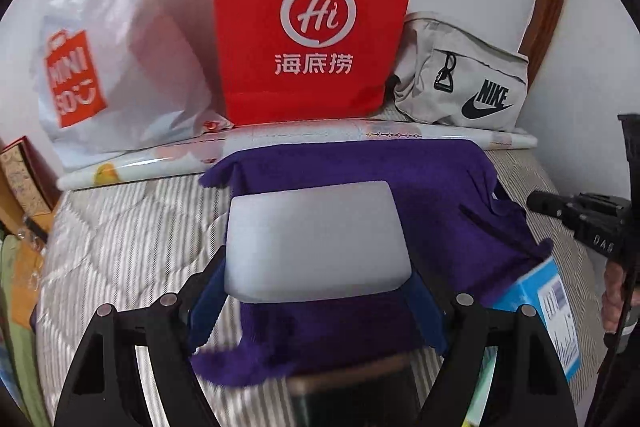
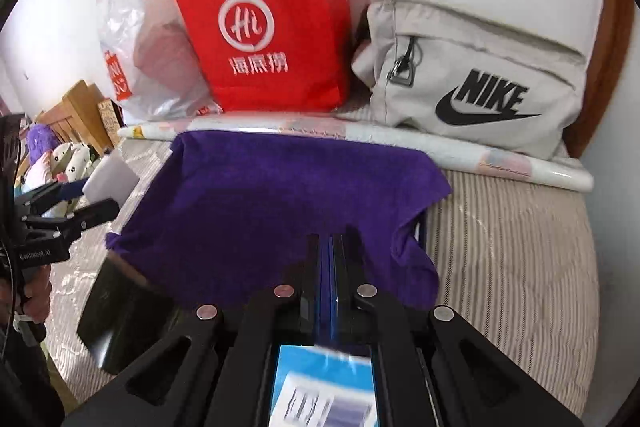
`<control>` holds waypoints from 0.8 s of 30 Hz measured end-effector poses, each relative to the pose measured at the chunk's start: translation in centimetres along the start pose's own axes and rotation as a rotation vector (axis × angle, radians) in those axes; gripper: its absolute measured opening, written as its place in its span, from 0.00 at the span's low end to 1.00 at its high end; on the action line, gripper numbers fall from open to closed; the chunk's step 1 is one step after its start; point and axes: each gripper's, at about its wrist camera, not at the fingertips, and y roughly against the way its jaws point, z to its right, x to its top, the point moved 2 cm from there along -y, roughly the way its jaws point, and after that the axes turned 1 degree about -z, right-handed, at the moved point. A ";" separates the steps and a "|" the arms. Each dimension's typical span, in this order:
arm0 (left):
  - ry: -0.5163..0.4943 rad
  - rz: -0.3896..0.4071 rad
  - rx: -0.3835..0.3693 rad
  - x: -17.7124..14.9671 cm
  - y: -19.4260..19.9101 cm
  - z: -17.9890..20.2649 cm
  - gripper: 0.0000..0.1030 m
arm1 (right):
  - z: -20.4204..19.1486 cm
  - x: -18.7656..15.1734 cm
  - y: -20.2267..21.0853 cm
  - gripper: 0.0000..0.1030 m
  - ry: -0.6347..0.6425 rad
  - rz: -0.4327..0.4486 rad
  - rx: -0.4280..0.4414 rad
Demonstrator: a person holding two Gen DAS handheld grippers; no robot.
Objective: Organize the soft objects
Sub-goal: 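Carry the block and strap onto the purple towel and open both tools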
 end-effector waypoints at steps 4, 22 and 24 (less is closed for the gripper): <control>0.007 -0.034 -0.026 1.0 -2.6 -0.2 0.78 | 0.8 0.2 -2.1 0.03 0.002 -0.033 -0.008; 0.002 -0.170 -0.001 3.6 -9.5 -0.9 0.79 | 2.2 -1.8 -7.0 0.41 0.071 -0.216 0.001; 0.004 -0.176 -0.002 3.6 -9.7 -0.9 0.79 | 2.2 -2.0 -7.8 0.36 0.076 -0.252 0.003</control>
